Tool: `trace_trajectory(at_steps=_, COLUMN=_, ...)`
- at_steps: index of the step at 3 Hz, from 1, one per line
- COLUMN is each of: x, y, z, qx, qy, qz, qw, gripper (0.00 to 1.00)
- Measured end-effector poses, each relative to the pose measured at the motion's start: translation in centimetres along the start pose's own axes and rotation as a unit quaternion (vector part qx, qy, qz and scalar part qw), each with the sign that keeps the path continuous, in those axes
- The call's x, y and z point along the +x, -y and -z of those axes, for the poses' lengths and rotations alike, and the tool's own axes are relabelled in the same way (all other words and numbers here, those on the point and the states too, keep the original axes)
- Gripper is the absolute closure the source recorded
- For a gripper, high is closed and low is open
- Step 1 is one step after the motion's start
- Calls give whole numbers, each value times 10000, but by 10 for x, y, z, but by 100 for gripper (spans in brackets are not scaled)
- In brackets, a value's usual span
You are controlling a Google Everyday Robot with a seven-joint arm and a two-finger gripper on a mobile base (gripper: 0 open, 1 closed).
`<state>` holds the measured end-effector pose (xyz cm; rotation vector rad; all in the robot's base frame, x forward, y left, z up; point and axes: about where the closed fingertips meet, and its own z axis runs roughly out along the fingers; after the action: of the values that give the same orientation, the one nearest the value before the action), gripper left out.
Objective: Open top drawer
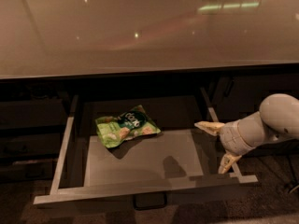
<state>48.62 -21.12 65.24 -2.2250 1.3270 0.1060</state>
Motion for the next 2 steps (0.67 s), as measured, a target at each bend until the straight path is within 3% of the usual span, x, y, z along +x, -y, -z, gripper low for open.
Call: trace_trajectory(at_steps=2, x=-8, y=-8, z=1, qx=-30, qy=196, qz=92, qw=9998, gripper=0)
